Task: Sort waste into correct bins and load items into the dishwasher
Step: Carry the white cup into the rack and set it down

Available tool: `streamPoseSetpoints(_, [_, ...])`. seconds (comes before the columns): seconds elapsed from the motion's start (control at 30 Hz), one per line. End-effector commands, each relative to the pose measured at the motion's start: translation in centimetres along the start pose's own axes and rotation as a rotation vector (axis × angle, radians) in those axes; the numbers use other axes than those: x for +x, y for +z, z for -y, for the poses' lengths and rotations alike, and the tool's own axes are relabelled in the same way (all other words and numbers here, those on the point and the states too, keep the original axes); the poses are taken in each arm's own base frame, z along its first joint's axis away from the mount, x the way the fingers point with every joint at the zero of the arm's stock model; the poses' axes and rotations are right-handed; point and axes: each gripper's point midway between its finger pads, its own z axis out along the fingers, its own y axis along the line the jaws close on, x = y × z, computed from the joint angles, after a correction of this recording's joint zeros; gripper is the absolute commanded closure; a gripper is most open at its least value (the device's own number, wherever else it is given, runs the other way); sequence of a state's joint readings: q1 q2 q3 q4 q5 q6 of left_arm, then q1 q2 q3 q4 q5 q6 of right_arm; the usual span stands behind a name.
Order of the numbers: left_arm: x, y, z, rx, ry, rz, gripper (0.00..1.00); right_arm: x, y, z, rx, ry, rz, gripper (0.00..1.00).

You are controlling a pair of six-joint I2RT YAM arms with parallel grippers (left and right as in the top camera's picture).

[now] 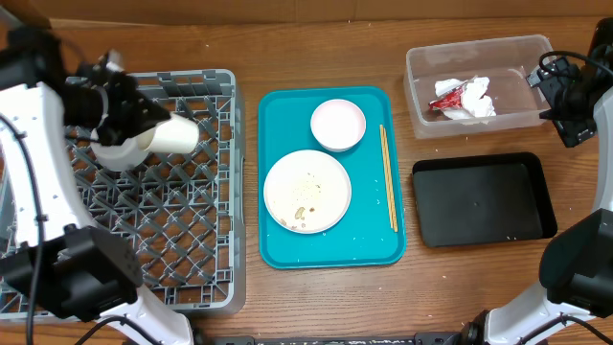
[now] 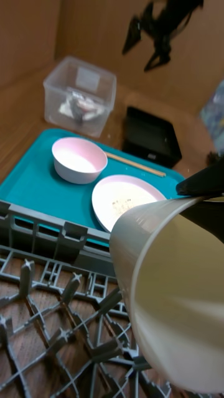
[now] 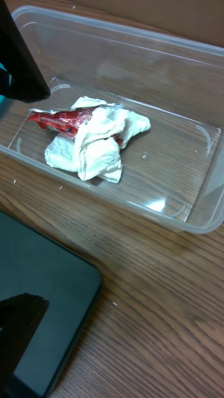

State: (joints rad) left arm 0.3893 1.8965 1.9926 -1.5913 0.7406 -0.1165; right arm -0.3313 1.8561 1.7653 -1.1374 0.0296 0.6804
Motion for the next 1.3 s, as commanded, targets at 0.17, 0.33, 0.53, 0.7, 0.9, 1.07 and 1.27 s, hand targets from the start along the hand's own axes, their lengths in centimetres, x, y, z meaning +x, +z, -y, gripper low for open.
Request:
streamPoseSetpoints(0.17, [-1.7, -2.9, -5.7, 0.266, -0.113, 0.099, 0.96, -0.1, -0.5, -0.3, -0.012, -0.003, 0.013, 0.00])
streamPoseSetpoints(0.33, [-2.5, -4.2, -8.7, 0.413, -0.197, 0.186, 0.96, -0.1, -0.5, -0.3, -0.012, -0.003, 0.013, 0.00])
streamPoseSetpoints(0.53, [-0.7, -1.9, -10.0, 0.536, -0.253, 0.156, 0.96, -0.1, -0.5, -0.3, -0.012, -0.003, 0.013, 0.00])
streamPoseSetpoints(0.7, [0.9, 0.6, -11.5, 0.565, -0.314, 0.121, 0.96, -0.1, -0.5, -0.3, -0.012, -0.003, 0.013, 0.00])
streamPoseSetpoints(0.9, [0.6, 0.9, -12.1, 0.567, -0.288, 0.147, 0.96, -0.1, -0.5, -0.3, -0.012, -0.003, 0.013, 0.00])
streamPoseSetpoints(1.07, [0.6, 1.0, -12.2, 0.561, -0.280, 0.151, 0.96, -0.1, -0.5, -0.3, -0.012, -0.003, 0.013, 0.00])
streamPoseSetpoints(1.27, [0.9, 1.7, -13.3, 0.484, -0.273, 0.137, 0.96, -0.1, -0.5, -0.3, -0.012, -0.003, 0.013, 0.00])
